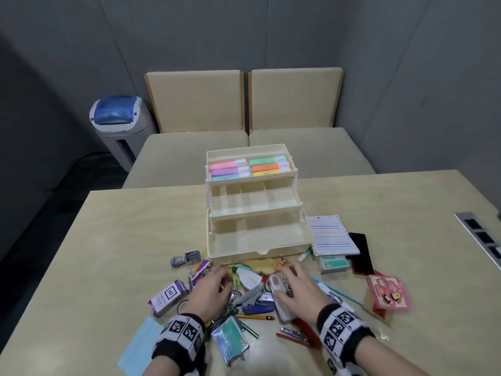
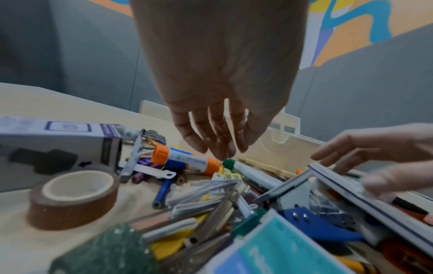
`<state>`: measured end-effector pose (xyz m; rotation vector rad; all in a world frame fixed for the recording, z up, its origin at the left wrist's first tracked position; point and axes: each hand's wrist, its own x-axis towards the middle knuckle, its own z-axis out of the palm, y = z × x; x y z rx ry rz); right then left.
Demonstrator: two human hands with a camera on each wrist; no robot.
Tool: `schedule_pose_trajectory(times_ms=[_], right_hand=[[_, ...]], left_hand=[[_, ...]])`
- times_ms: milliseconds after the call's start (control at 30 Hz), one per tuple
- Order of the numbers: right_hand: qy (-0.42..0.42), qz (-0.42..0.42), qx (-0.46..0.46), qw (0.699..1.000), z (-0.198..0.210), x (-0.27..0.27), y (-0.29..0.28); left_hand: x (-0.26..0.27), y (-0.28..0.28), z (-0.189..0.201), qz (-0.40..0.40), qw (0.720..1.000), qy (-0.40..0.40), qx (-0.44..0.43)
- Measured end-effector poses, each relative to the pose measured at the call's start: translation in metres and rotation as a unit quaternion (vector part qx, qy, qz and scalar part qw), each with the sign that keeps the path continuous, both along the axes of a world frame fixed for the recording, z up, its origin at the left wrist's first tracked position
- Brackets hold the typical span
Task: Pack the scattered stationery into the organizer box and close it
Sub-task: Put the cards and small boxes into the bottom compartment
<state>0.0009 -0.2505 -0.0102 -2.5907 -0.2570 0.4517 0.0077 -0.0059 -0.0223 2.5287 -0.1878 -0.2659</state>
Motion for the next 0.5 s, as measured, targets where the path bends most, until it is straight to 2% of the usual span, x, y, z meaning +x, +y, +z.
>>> schedule_pose_trajectory(times_ms=[67, 133, 200, 267, 333, 400, 500], right_hand=[[-0.021, -0.060, 0.012, 0.998, 0.000, 0.010, -0.009], [-0.064, -0.156, -0.019, 0.986, 0.003, 0.027, -0.028], [-0.068, -0.274, -0.070, 0.957, 0.008, 0.047, -0.054], [-0.009, -0.366, -0.120, 0.923, 0.008, 0.066, -0.078], [0.059, -0.394, -0.148, 0.905, 0.003, 0.081, -0.096], [0.096, -0.394, -0.147, 0.902, -0.004, 0.090, -0.105], [0.093, -0.425, -0.095, 0.895, -0.004, 0.102, -0.109]], left_hand=[[-0.002, 0.004, 0.001, 0.009, 1.000, -0.009, 0.001], [-0.005, 0.009, 0.001, 0.026, 1.000, -0.017, 0.001], [-0.006, 0.015, 0.004, 0.040, 0.999, -0.026, -0.004], [-0.007, 0.019, 0.006, 0.047, 0.999, -0.026, 0.000], [-0.008, 0.022, 0.007, 0.050, 0.999, -0.019, 0.009], [-0.008, 0.024, 0.007, 0.056, 0.998, -0.013, 0.011], [-0.008, 0.030, 0.004, 0.070, 0.997, -0.002, 0.012]])
